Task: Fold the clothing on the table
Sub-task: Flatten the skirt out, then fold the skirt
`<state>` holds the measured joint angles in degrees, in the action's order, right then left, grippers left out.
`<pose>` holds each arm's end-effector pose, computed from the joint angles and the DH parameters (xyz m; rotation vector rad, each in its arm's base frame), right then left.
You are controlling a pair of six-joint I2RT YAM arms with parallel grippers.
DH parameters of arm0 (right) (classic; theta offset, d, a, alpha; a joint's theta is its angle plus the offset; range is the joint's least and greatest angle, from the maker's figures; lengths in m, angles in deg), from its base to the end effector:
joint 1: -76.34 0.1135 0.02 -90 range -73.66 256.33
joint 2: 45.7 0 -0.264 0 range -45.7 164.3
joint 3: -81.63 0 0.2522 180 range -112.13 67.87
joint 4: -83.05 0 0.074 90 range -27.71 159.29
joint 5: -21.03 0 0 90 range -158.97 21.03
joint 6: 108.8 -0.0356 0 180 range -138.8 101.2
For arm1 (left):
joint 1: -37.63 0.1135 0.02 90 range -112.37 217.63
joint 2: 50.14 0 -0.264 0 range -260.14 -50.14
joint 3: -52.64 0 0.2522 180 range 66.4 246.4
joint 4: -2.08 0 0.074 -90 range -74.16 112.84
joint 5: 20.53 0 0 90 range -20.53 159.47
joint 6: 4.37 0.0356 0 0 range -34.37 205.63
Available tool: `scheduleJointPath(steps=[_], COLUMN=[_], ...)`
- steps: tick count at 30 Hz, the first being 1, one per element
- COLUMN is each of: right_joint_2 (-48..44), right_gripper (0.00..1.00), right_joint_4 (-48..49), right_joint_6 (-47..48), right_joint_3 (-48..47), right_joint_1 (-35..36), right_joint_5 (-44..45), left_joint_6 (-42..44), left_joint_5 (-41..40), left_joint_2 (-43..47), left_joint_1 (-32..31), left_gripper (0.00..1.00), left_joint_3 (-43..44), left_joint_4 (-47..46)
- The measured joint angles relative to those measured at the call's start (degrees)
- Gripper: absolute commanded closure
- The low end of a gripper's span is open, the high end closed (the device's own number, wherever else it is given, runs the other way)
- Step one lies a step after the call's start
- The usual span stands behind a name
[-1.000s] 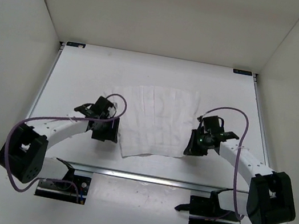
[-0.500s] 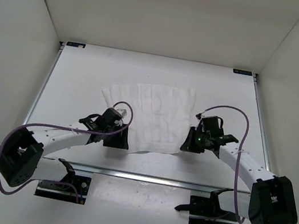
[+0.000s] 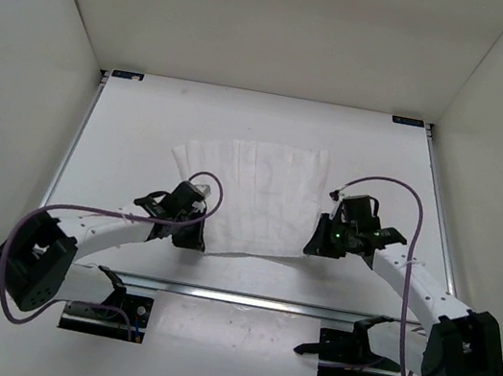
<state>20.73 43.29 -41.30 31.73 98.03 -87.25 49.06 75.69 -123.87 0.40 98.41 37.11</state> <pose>0.1966 0.0902 0.1940 -0.1096 2.6308 0.6918 0.1716 -0.1353 0.1512 0.0523 2.7817 -0.5220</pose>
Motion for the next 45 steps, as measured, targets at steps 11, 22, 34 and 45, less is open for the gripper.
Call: scheduleJointPath(steps=[11,22,34,45], right_joint_2=[-12.3,-29.4,-28.0,9.6], right_gripper=[1.0,1.0,1.0,0.89], right_joint_4=[-10.6,-23.5,-28.0,8.2], right_joint_6=[-0.2,-5.8,-6.6,-13.8], right_joint_3=[-2.9,0.5,-3.2,-14.2], right_joint_1=[0.6,-0.8,-4.2,-13.6], right_joint_5=[0.5,-3.1,-13.1,-19.3], left_joint_6=[0.3,-5.1,-5.3,-6.5], left_joint_5=[-0.1,6.0,15.0,20.3], left_joint_2=[20.5,36.9,37.7,7.4], left_joint_1=[1.4,0.9,10.7,29.7], left_gripper=[1.0,1.0,1.0,0.5], left_joint_3=[3.8,-1.8,-0.5,6.8], left_joint_4=[8.2,14.0,16.9,-4.4])
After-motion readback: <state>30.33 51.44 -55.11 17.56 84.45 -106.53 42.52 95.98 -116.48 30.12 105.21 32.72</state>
